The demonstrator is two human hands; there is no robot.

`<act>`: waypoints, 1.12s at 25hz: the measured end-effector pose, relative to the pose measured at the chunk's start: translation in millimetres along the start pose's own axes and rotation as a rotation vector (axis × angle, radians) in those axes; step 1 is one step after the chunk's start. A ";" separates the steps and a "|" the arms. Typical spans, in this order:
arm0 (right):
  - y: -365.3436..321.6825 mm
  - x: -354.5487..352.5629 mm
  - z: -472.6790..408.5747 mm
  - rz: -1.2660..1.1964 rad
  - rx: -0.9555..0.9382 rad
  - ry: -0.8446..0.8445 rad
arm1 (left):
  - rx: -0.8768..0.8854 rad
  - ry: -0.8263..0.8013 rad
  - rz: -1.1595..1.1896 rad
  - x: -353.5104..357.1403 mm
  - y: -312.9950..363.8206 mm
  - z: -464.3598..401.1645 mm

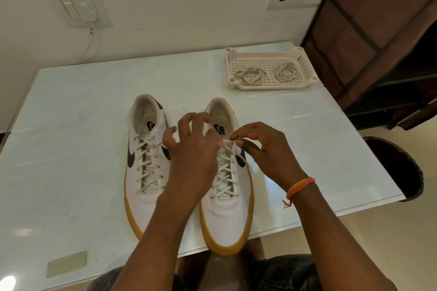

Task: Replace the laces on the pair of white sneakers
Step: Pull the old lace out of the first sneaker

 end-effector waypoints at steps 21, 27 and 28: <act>-3.7 -1.1 2.2 -0.070 0.000 -0.078 | -0.460 -0.182 0.245 -30.5 -59.6 23.2; -14.3 12.9 6.2 0.024 0.067 0.022 | -0.377 -0.434 -0.026 10.7 -26.5 53.6; -18.9 15.8 7.1 0.077 0.069 0.039 | -0.389 -0.352 0.027 6.1 -24.9 52.6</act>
Point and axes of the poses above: each hand's wrist, its own z-axis away from the middle knuckle, its own x-axis out of the palm, y = z × x, the point moved 9 cm from there along -z, towards the middle knuckle, and after that the axes turned 11 degrees about -y, right-handed, at the moved point
